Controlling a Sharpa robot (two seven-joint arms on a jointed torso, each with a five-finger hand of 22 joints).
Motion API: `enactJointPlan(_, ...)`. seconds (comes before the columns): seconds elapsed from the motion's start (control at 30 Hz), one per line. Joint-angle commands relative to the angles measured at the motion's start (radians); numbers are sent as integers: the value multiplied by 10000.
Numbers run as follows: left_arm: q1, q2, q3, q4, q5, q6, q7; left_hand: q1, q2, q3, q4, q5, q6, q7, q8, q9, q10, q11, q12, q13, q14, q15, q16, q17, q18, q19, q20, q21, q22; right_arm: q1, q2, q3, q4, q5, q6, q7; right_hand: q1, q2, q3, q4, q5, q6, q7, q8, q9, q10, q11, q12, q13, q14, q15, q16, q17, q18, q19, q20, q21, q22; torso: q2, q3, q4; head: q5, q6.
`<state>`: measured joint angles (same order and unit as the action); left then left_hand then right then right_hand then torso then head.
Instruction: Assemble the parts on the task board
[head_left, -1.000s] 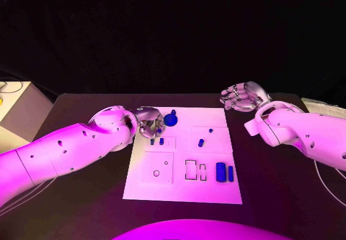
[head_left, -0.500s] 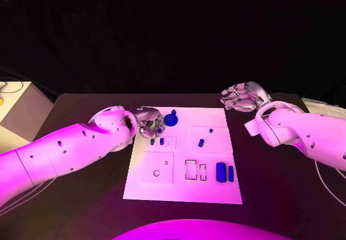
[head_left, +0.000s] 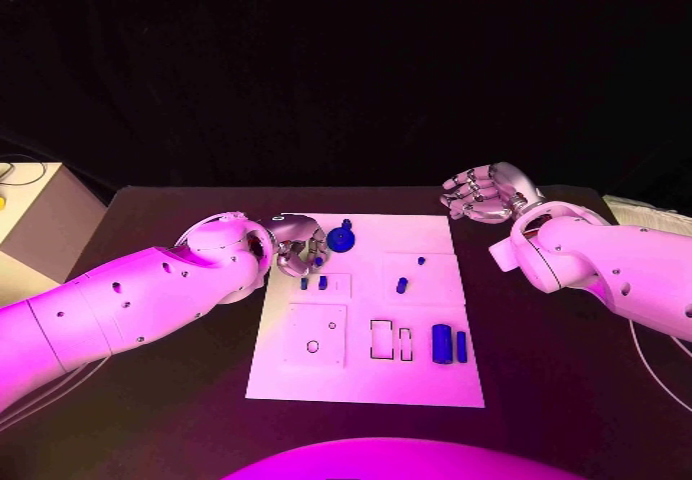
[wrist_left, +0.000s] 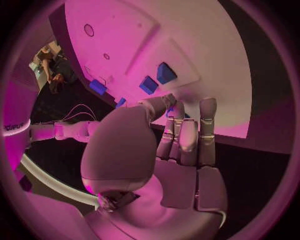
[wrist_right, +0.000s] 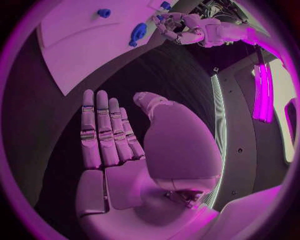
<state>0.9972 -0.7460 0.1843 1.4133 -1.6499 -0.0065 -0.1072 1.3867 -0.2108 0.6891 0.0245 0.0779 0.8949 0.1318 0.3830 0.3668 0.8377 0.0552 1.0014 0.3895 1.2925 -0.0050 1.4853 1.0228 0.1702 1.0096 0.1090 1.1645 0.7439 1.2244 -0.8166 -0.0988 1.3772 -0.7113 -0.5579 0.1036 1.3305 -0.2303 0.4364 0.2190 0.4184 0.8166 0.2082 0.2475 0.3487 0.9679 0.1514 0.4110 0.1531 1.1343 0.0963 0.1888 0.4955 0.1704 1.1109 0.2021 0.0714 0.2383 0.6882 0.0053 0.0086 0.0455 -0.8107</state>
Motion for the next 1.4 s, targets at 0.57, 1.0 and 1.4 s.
enactJointPlan(0.57,-100,-111,106,161,-75,10,-97,-15,-132,106,4,0,-101,-35,1,-55,-137,-44,568,176,149,-12,93,179,-26,65,-88,96,75,-6,-21,3,4,-39,93,107,-75,17,72,-34,58,-49,182,47,-18,-5,35,60,-55,90,-1,-65,-17,125,46,-1,-15,-53,4,4,0,1,-12)
enactJointPlan(1.0,-176,-127,237,217,-92,-99,-90,-13,-149,120,2,1,-150,-42,-25,-76,-155,-52,686,209,173,-19,110,234,-27,70,-96,103,84,-9,-29,2,4,-39,95,105,-75,17,72,-34,58,-49,182,47,-18,-5,35,60,-55,90,-1,-65,-17,125,46,-1,-15,-53,5,8,-2,-4,-10)
enactJointPlan(1.4,-196,-160,280,263,-86,-89,-71,-8,-153,139,0,2,-185,-49,-45,-93,-165,-60,789,237,193,-26,124,282,-29,80,-105,114,100,-13,-29,2,2,-39,97,103,-75,17,72,-34,58,-49,182,47,-18,-5,35,60,-55,90,-1,-65,-17,125,46,-1,-15,-53,1,8,0,-5,-18)
